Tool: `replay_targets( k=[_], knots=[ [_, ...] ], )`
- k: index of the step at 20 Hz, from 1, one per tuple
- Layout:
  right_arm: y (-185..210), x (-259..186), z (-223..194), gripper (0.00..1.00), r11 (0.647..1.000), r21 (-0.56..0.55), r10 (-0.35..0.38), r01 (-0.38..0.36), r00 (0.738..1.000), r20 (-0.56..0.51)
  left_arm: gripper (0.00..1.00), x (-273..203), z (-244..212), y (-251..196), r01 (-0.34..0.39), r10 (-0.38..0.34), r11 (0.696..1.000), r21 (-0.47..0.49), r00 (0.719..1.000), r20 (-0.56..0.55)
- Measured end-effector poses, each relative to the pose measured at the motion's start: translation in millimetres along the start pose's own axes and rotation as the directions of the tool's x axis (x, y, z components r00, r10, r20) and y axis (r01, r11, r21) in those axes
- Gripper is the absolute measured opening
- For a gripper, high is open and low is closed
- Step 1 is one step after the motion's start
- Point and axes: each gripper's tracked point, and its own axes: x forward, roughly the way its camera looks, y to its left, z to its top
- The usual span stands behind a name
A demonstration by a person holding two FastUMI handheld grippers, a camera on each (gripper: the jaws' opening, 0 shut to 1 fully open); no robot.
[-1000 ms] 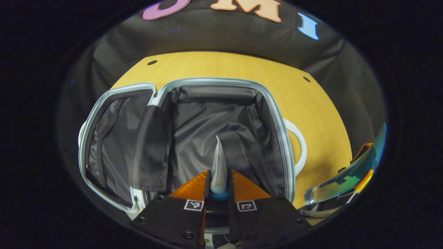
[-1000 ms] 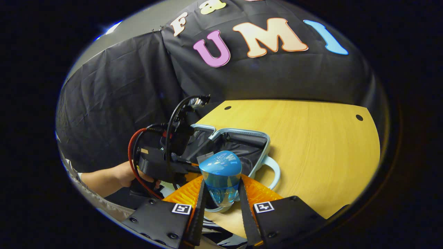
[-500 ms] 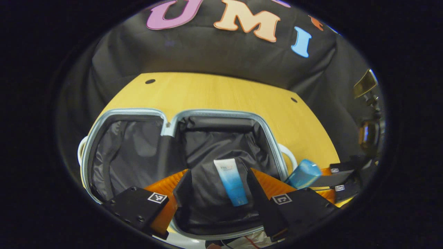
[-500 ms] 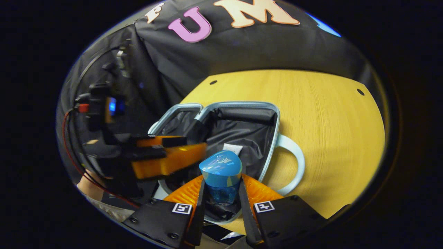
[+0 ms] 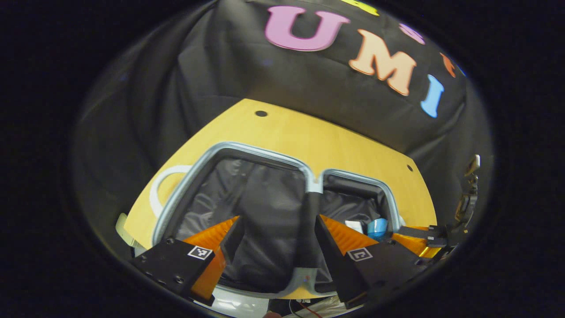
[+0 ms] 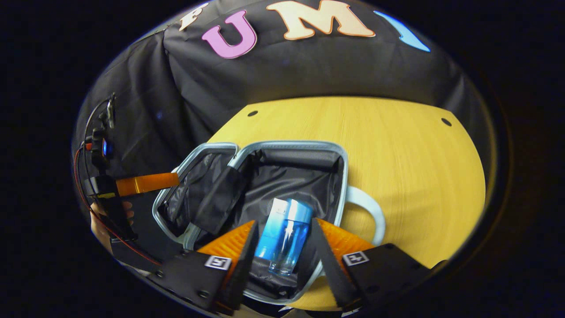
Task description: First open the suitcase, pack the skin care products into it, and then close the suitcase.
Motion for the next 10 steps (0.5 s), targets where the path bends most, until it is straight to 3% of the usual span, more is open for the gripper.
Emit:
replay_targets(
  k=[2,3,4,6,7,10],
  knots=[
    [-3,-7,15,1.00,1.000,-0.001,-0.022,0.022,0.998,0.059,0.94,-3,15,35,-0.058,0.059,0.998,-0.029,0.998,0.030],
    [-6,-16,23,0.93,0.999,-0.006,-0.037,0.037,0.996,0.086,0.95,-3,23,52,-0.086,0.088,0.996,-0.037,0.995,0.049],
    [-8,-22,31,0.98,0.999,-0.013,-0.046,0.048,0.993,0.111,0.95,-2,28,67,-0.113,0.116,0.993,-0.045,0.992,0.059],
    [-9,-31,45,0.93,0.997,-0.028,-0.060,0.065,0.986,0.159,0.95,-1,42,100,-0.162,0.167,0.985,-0.066,0.983,0.077],
    [-11,-36,50,0.98,0.996,-0.038,-0.073,0.081,0.982,0.175,0.94,0,47,117,-0.187,0.194,0.979,-0.075,0.977,0.085],
    [-15,-49,60,0.93,0.991,-0.060,-0.107,0.122,0.971,0.215,0.94,6,56,156,-0.233,0.243,0.966,-0.111,0.967,0.083]
  ],
)
